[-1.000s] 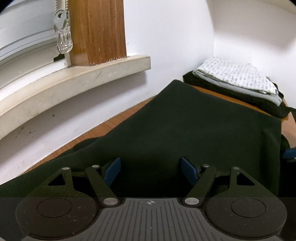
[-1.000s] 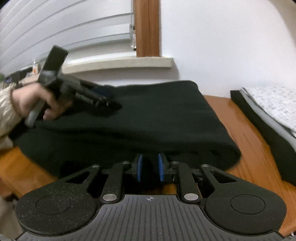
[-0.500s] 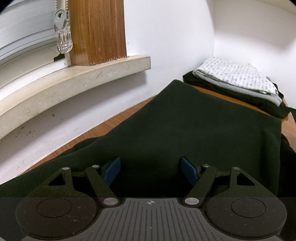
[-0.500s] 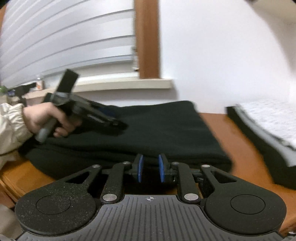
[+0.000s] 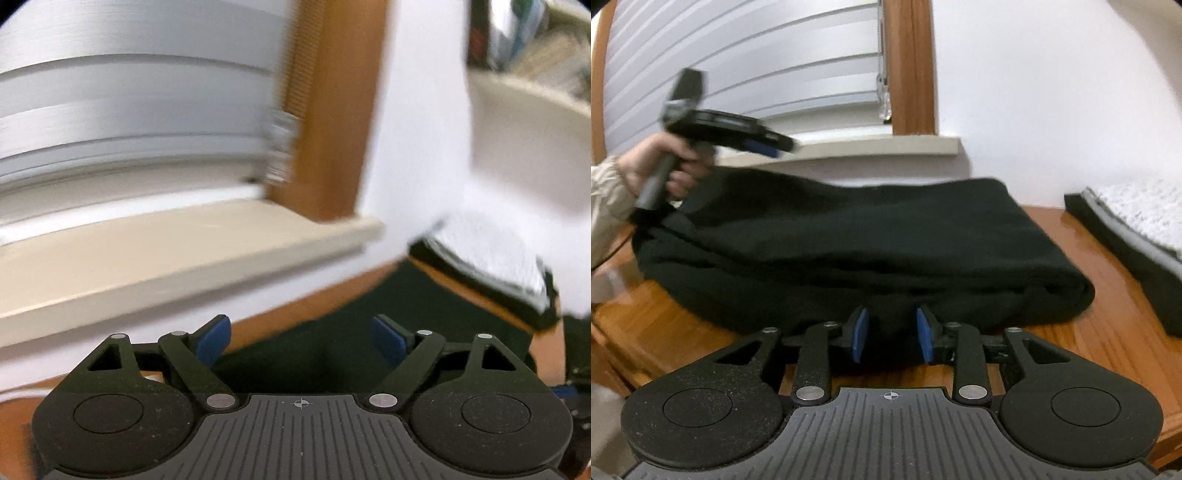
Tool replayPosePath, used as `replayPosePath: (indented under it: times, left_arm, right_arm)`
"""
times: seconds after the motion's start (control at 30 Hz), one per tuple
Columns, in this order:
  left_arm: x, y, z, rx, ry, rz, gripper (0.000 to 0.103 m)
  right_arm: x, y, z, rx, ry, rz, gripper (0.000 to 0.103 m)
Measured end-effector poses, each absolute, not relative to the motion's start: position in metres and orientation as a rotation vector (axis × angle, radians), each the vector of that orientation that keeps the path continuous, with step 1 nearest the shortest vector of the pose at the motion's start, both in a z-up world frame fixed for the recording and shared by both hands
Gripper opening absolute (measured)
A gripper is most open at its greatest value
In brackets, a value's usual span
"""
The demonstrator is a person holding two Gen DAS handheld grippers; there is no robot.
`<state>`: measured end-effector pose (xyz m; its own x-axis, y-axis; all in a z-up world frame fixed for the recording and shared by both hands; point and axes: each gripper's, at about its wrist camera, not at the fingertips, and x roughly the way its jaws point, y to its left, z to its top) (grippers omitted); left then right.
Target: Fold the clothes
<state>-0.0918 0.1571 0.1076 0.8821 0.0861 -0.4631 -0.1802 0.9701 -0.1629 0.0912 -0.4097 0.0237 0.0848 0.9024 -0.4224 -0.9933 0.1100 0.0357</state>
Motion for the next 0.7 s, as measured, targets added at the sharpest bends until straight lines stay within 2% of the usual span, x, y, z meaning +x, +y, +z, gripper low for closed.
replayPosePath:
  times: [0.1,0.17,0.47,0.7]
  left_arm:
    - [-0.126,0.189,0.11,-0.213,0.457,0.169,0.086]
    - [-0.139,0.204,0.102,-0.213,0.465,0.18,0.086]
    - [-0.148,0.231,0.071,-0.121,0.518,0.129,0.086]
    - [-0.158,0.252,0.057,-0.266,0.494,0.048,0.086]
  right_arm:
    - [0.073,-0.39,0.032,-0.285,0.347,1.431,0.036]
    - [0.057,-0.373,0.037,-0.277,0.343,1.471,0.04]
    - [-0.043,-0.291,0.049,-0.334,0.304,1.636,0.044]
    - [-0.109,-0.252,0.052,-0.275,0.298,1.694,0.047]
